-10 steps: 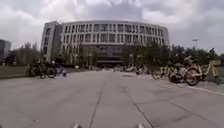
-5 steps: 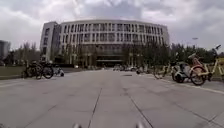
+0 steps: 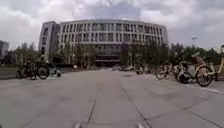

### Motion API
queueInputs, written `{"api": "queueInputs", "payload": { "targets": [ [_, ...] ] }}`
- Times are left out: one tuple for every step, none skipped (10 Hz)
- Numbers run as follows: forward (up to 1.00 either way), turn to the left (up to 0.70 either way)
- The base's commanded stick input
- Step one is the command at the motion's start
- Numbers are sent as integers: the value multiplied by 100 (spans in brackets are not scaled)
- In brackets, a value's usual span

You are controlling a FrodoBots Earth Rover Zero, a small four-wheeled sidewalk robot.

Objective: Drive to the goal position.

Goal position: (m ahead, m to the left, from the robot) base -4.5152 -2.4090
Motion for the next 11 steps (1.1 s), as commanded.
{"api": "queueInputs", "payload": {
  "targets": [
    [60, 0],
    [60, 0],
    [60, 0],
    [60, 0],
    [60, 0],
    [60, 0],
    [60, 0],
    [60, 0],
    [60, 0],
    [60, 0],
    [60, 0]
  ]
}}
